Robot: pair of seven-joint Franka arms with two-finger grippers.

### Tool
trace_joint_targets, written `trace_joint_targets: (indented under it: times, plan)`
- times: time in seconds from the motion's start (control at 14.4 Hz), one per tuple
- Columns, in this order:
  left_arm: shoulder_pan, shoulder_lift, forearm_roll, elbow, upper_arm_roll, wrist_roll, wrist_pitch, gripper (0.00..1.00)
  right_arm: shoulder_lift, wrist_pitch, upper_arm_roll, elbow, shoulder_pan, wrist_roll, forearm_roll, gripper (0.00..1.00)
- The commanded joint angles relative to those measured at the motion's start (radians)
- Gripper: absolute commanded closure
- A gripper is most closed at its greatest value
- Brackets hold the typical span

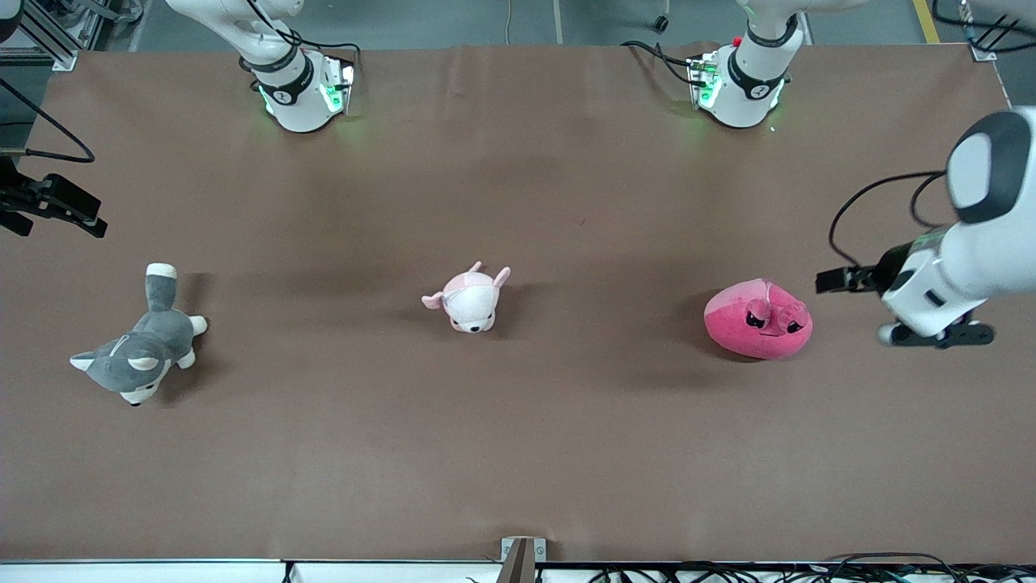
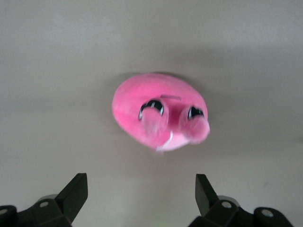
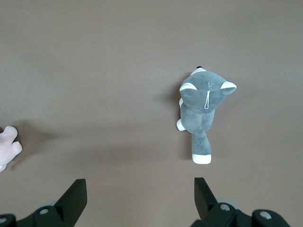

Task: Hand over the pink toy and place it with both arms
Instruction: 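Close the left gripper on the pink plush toy's ear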

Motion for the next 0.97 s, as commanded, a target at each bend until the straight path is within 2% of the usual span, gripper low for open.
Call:
trace_joint_targets:
  times: [0.0,0.21,0.35,0.69,0.9]
  plan:
    - [-0.004,0.086,-0.013,0.020,0.005,-0.018,0.062,0.00,-0.029,0.003,0.005,-0.029,-0.011,-0.017,-0.007,0.00]
    - [-0.001,0.115,-0.011,-0.012,0.005,-0.020,0.092,0.01,-0.029,0.005,0.005,-0.029,-0.011,-0.017,-0.007,0.00]
    - [0.005,0.112,-0.011,-0.045,0.005,-0.020,0.114,0.09,-0.029,0.005,0.005,-0.029,-0.011,-0.017,-0.007,0.00]
    - [0.004,0.112,-0.013,-0.089,0.005,-0.066,0.132,0.39,-0.029,0.003,0.005,-0.031,-0.011,-0.017,-0.007,0.00]
    - [-0.004,0.115,-0.016,-0.089,0.004,-0.115,0.135,0.73,-0.029,0.003,0.005,-0.031,-0.011,-0.017,-0.007,0.00]
